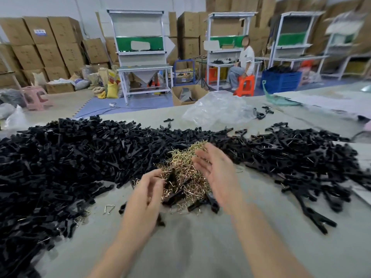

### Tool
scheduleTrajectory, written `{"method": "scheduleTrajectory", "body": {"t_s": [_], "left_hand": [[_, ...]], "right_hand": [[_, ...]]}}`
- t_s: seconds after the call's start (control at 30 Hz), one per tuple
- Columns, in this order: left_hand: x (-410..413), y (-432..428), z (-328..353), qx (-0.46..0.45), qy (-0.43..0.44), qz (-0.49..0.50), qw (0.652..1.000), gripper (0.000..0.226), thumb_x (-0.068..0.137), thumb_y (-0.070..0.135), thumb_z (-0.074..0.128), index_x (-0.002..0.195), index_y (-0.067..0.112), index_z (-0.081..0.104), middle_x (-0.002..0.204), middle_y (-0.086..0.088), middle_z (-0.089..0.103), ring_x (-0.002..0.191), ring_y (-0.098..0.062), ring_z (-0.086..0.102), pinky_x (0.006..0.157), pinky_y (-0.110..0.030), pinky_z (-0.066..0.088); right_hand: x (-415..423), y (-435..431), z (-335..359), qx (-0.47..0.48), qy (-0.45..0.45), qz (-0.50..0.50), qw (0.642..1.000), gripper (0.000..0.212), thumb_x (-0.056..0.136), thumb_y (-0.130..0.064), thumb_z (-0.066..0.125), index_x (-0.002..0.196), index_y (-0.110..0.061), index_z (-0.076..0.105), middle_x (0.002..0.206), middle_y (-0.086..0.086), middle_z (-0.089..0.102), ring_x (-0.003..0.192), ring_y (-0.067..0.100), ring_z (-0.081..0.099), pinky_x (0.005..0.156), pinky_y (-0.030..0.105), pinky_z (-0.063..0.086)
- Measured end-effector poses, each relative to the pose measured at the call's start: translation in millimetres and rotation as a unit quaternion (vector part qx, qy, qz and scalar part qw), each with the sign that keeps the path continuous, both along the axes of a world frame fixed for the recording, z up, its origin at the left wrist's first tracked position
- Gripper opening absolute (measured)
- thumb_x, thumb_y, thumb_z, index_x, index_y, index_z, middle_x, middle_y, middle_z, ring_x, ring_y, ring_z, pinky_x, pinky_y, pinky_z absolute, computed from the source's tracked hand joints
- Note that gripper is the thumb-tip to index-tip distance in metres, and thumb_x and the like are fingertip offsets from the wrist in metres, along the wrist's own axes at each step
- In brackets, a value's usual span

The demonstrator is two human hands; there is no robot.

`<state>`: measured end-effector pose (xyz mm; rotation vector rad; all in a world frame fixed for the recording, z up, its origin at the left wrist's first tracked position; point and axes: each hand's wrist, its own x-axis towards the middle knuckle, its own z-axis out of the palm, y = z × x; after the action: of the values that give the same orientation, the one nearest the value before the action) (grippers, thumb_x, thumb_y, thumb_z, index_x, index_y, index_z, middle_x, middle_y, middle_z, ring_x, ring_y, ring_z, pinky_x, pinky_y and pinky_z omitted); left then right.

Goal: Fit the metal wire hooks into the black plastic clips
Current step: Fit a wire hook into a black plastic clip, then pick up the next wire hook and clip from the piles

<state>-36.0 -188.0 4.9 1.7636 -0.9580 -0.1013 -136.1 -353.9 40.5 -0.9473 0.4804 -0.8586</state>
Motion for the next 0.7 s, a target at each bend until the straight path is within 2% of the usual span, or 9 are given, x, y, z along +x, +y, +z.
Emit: {"method": "scheduleTrajectory", "body": {"t_s": [0.07, 0.1, 0.17, 0.23, 0.33, 0.4, 0.5, 0.6, 0.7], "left_hand": [[18.0, 20.6, -8.3, 0.056, -0.079, 0.062, 0.993, 0.031, 0.100, 0.032, 0.048, 0.130, 0.032, 0.055, 0.109, 0.021, 0.063, 0.100, -0.003, 0.057, 0.088, -0.027, 0.047], [27.5, 31.7, -12.5, 0.095, -0.130, 0.108, 0.981, 0.034, 0.099, 0.028, 0.051, 0.132, 0.024, 0.056, 0.117, 0.014, 0.062, 0.109, -0.007, 0.053, 0.095, -0.030, 0.044], [45.2, 51.2, -20.7, 0.162, -0.209, 0.191, 0.945, 0.036, 0.094, 0.017, 0.060, 0.129, 0.013, 0.060, 0.123, -0.005, 0.062, 0.116, -0.026, 0.053, 0.100, -0.043, 0.042], [58.3, 63.4, -25.3, 0.209, -0.218, 0.246, 0.921, 0.039, 0.090, 0.013, 0.065, 0.129, 0.010, 0.061, 0.125, -0.013, 0.061, 0.117, -0.036, 0.053, 0.101, -0.052, 0.042], [73.1, 67.8, -27.0, 0.257, -0.184, 0.286, 0.905, 0.044, 0.092, 0.017, 0.063, 0.135, 0.008, 0.058, 0.135, -0.018, 0.056, 0.127, -0.040, 0.049, 0.108, -0.054, 0.036], [80.2, 65.8, -28.4, 0.293, -0.183, 0.289, 0.893, 0.045, 0.095, 0.024, 0.060, 0.137, 0.011, 0.057, 0.141, -0.015, 0.054, 0.131, -0.037, 0.047, 0.111, -0.051, 0.033], [88.7, 65.3, -31.3, 0.316, -0.195, 0.289, 0.882, 0.042, 0.097, 0.029, 0.056, 0.137, 0.015, 0.058, 0.142, -0.011, 0.053, 0.126, -0.034, 0.052, 0.107, -0.047, 0.035], [97.0, 66.0, -30.6, 0.314, -0.217, 0.298, 0.875, 0.041, 0.098, 0.028, 0.056, 0.136, 0.014, 0.059, 0.132, -0.012, 0.057, 0.114, -0.034, 0.057, 0.098, -0.046, 0.039], [104.0, 65.0, -29.1, 0.327, -0.229, 0.302, 0.866, 0.041, 0.100, 0.029, 0.054, 0.137, 0.012, 0.058, 0.118, -0.014, 0.056, 0.106, -0.034, 0.056, 0.092, -0.045, 0.040]], "right_hand": [[16.8, 29.8, -11.4, -0.095, 0.064, 0.013, 0.993, 0.022, 0.105, -0.032, 0.052, 0.123, -0.023, 0.060, 0.105, 0.000, 0.075, 0.095, 0.014, 0.073, 0.081, 0.022, 0.059], [25.6, 43.0, -16.4, -0.144, 0.091, 0.022, 0.985, 0.020, 0.106, -0.031, 0.050, 0.123, -0.029, 0.059, 0.105, -0.004, 0.074, 0.092, 0.008, 0.072, 0.079, 0.019, 0.057], [42.9, 65.3, -25.6, -0.259, 0.140, 0.033, 0.955, 0.023, 0.105, -0.030, 0.049, 0.127, -0.038, 0.055, 0.105, -0.012, 0.069, 0.078, -0.002, 0.067, 0.071, 0.016, 0.053], [57.5, 80.5, -33.8, -0.362, 0.184, 0.030, 0.913, 0.029, 0.106, -0.028, 0.047, 0.133, -0.037, 0.053, 0.106, -0.016, 0.066, 0.073, -0.002, 0.060, 0.069, 0.017, 0.049], [69.6, 91.6, -45.3, -0.463, 0.250, 0.019, 0.850, 0.035, 0.107, -0.022, 0.043, 0.139, -0.032, 0.051, 0.116, -0.016, 0.062, 0.098, 0.001, 0.059, 0.090, 0.025, 0.050], [71.1, 93.9, -52.6, -0.508, 0.275, 0.023, 0.816, 0.036, 0.106, -0.022, 0.042, 0.141, -0.030, 0.051, 0.119, -0.014, 0.062, 0.104, 0.003, 0.058, 0.095, 0.028, 0.048], [72.5, 93.8, -58.7, -0.571, 0.287, 0.023, 0.769, 0.034, 0.106, -0.021, 0.043, 0.137, -0.028, 0.055, 0.115, -0.012, 0.064, 0.105, 0.006, 0.056, 0.097, 0.028, 0.045], [75.4, 95.9, -59.0, -0.609, 0.297, 0.032, 0.735, 0.030, 0.106, -0.024, 0.043, 0.131, -0.026, 0.060, 0.113, -0.012, 0.064, 0.106, 0.009, 0.055, 0.098, 0.032, 0.042], [76.5, 96.7, -59.3, -0.615, 0.297, 0.044, 0.729, 0.029, 0.106, -0.025, 0.044, 0.130, -0.026, 0.061, 0.115, -0.013, 0.064, 0.109, 0.010, 0.054, 0.101, 0.032, 0.041]]}}
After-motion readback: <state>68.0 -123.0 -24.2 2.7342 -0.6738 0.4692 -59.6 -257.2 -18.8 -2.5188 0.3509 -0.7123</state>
